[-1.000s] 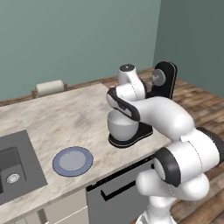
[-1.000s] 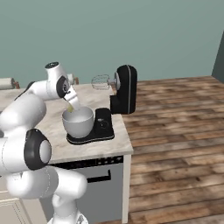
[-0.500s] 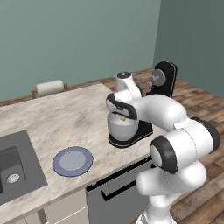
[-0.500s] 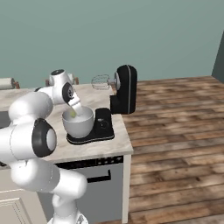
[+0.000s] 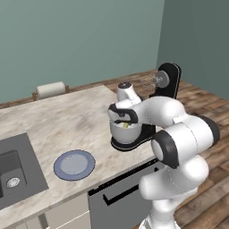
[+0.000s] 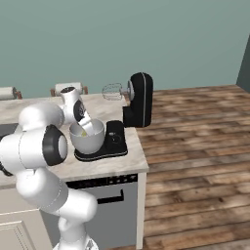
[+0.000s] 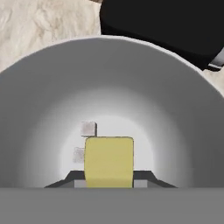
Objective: Add butter and sugar cubes to the stand mixer bowl and then turn on the stand mixer to begin making frosting.
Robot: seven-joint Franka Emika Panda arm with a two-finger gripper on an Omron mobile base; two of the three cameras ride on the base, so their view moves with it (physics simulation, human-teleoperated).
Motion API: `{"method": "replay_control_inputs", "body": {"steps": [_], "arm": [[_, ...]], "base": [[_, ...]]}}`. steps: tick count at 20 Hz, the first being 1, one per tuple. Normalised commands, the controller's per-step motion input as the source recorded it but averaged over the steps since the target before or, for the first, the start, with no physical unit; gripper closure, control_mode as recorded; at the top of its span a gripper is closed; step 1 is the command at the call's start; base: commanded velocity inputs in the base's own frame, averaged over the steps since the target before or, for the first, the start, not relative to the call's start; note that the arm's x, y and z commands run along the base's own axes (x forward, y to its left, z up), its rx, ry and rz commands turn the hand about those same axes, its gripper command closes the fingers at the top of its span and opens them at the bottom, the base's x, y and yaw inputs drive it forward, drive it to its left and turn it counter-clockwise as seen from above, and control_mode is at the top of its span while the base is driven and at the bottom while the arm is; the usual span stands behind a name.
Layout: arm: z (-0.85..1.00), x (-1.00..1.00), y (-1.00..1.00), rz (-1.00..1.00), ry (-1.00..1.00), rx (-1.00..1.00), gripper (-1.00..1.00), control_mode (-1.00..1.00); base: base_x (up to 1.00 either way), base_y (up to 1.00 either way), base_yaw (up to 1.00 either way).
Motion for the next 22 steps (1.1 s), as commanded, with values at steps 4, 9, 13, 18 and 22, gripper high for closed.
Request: {"method": "replay_control_inputs", "body": {"steps": [4,9,13,18,22], "arm": [[-0.42,0.15,0.0,-0.03,0.0,-0.01,1.0,-1.0],[-0.41,0.14,0.0,-0.03,0.0,-0.01,1.0,-1.0],[-0.36,0.14,0.0,-0.03,0.0,-0.02,-1.0,-1.0],[-0.35,0.13,0.0,-0.04,0.0,-0.01,-1.0,-1.0],[-0.24,0.1,0.0,-0.04,0.0,0.0,-1.0,-1.0]], "base": [[0.0,0.0,0.0],[0.0,0.0,0.0],[0.0,0.0,0.0],[0.0,0.0,0.0],[0.0,0.0,0.0]]}}
